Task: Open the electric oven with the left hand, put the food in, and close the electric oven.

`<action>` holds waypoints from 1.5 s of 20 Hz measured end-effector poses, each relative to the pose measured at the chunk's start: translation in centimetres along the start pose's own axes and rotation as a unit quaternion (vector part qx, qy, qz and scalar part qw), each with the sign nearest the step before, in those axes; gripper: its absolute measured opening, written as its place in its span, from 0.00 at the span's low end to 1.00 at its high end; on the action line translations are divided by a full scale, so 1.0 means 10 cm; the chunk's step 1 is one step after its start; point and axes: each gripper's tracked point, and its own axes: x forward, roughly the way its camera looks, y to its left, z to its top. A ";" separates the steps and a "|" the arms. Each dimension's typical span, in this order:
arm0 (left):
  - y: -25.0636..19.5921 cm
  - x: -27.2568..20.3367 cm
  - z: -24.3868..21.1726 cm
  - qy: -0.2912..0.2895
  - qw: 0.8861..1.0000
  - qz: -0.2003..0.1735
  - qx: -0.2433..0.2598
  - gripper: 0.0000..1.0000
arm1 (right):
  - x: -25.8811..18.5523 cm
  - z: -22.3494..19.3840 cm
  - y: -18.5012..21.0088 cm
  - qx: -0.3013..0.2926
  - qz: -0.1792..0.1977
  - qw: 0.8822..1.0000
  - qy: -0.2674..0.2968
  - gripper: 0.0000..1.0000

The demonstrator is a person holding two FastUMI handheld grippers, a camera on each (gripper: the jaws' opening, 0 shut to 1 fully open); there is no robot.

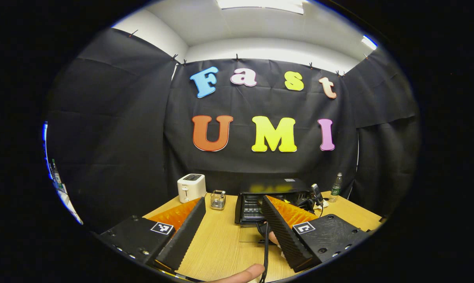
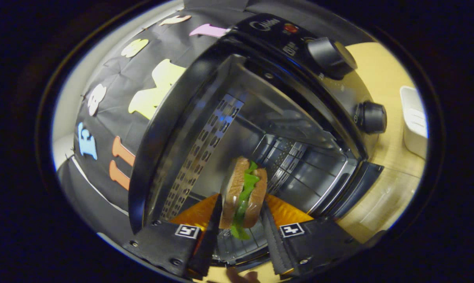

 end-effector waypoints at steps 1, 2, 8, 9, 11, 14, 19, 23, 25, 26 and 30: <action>0.01 -0.01 0.00 -0.001 1.000 0.001 0.001 0.95 | -0.04 0.06 -0.04 -0.032 -0.016 0.999 -0.014 0.66; 0.01 -0.01 0.01 -0.002 1.000 0.003 0.002 0.95 | -0.05 0.08 -0.06 -0.057 -0.023 0.998 -0.027 0.75; 0.04 -0.08 0.01 -0.003 1.000 0.006 0.000 0.95 | -0.02 0.01 0.02 -0.200 -0.033 0.979 -0.010 0.99; 0.05 -0.09 0.01 -0.003 1.000 0.006 -0.002 0.95 | 0.00 -0.05 0.00 -0.236 -0.038 0.971 0.009 0.93; 0.05 -0.11 -0.02 -0.002 1.000 0.005 -0.007 0.95 | -0.02 -0.10 0.03 -0.295 -0.039 0.954 0.028 0.93; 0.09 -0.14 -0.04 0.002 1.000 0.009 -0.010 0.95 | -0.06 -0.07 0.04 -0.379 -0.046 0.923 0.036 1.00; 0.15 -0.23 -0.03 0.001 1.000 0.014 -0.019 0.95 | -0.07 -0.25 -0.14 -0.464 -0.074 0.873 0.127 0.96; 0.18 -0.30 -0.02 -0.001 1.000 0.018 -0.022 0.92 | -0.19 -0.27 -0.16 -0.466 -0.074 0.866 0.165 1.00; 0.18 -0.33 0.00 -0.006 1.000 0.016 -0.022 0.92 | -0.27 -0.25 -0.17 -0.467 -0.074 0.864 0.171 1.00; 0.18 -0.36 0.01 -0.006 1.000 0.016 -0.023 0.92 | -0.32 -0.28 -0.17 -0.462 -0.069 0.866 0.180 1.00; 0.15 -0.39 0.02 -0.008 1.000 0.013 -0.025 0.92 | -0.61 -0.21 -0.09 -0.459 -0.055 0.866 0.193 1.00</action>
